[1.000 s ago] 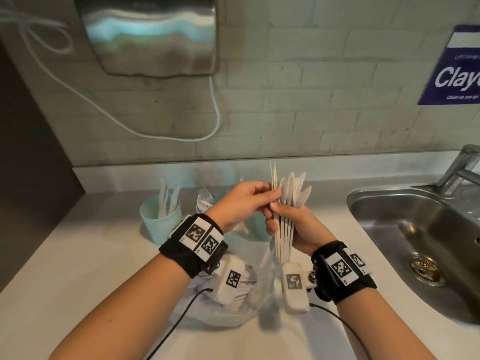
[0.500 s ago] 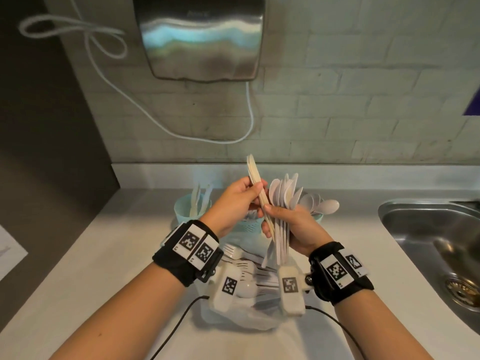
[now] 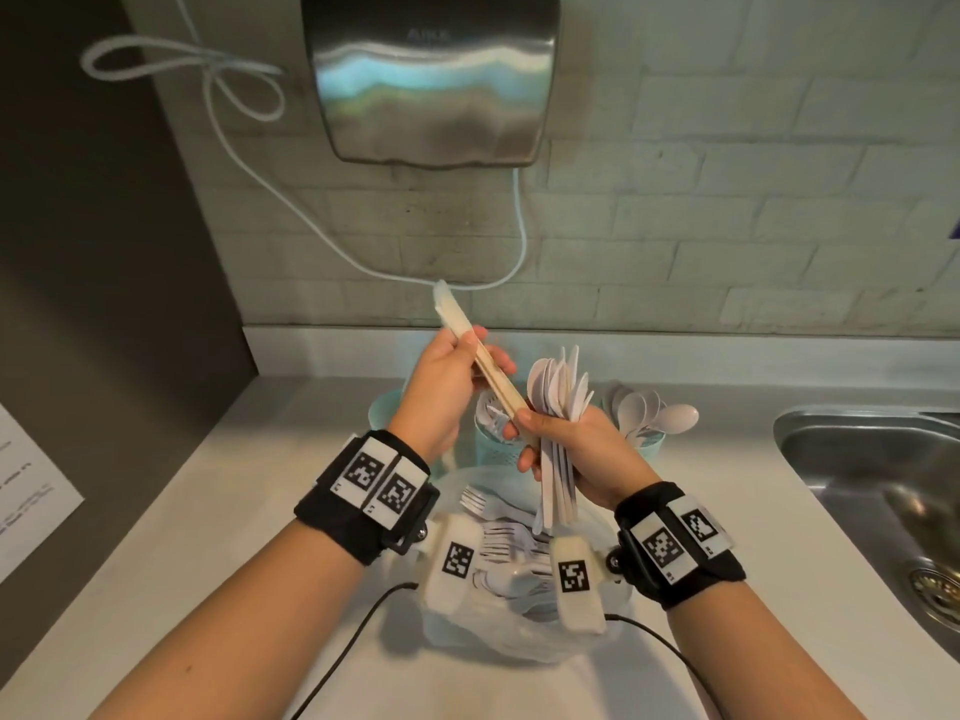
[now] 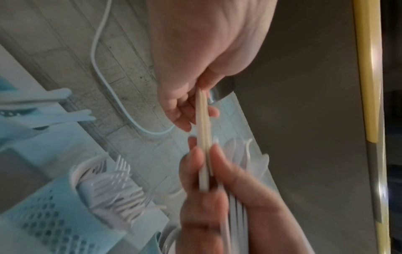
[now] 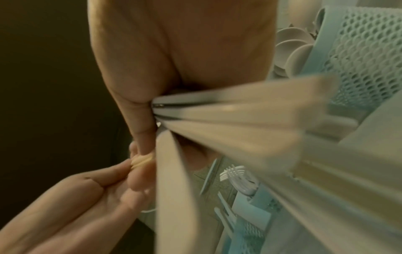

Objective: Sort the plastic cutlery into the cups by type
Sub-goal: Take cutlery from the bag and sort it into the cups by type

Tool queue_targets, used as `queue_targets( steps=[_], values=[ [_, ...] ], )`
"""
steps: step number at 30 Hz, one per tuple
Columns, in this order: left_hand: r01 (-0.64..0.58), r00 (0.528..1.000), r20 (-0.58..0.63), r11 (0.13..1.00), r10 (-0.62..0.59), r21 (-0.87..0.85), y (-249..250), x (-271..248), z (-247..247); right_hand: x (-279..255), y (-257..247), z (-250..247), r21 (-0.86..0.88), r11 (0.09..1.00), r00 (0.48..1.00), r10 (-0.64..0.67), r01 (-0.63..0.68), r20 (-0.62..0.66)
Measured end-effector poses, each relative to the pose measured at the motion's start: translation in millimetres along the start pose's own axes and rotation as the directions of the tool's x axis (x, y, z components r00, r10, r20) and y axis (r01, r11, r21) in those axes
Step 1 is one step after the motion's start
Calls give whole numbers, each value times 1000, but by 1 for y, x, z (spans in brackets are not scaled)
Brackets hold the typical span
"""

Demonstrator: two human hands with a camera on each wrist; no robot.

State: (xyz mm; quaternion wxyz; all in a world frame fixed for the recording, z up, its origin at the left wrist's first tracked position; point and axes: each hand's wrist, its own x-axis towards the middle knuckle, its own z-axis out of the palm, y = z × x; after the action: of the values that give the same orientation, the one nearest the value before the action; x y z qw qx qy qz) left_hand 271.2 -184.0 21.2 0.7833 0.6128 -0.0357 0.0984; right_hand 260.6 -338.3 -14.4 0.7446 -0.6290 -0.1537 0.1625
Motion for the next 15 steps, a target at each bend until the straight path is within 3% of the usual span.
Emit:
queue_targets(
  steps=[5, 8, 15],
  values=[
    [-71, 989, -139, 993, 57, -94, 24, 28, -28, -2, 4, -2, -19, 999, 998, 33, -34, -44],
    [-112, 973, -200, 993, 116, 28, 26, 44, -49, -2, 6, -6, -33, 999, 997, 20, -22, -69],
    [-106, 965, -184, 921, 185, 374, -14, 56, -78, 0, 5, -5, -9, 1000, 999, -23, 23, -42]
  ],
)
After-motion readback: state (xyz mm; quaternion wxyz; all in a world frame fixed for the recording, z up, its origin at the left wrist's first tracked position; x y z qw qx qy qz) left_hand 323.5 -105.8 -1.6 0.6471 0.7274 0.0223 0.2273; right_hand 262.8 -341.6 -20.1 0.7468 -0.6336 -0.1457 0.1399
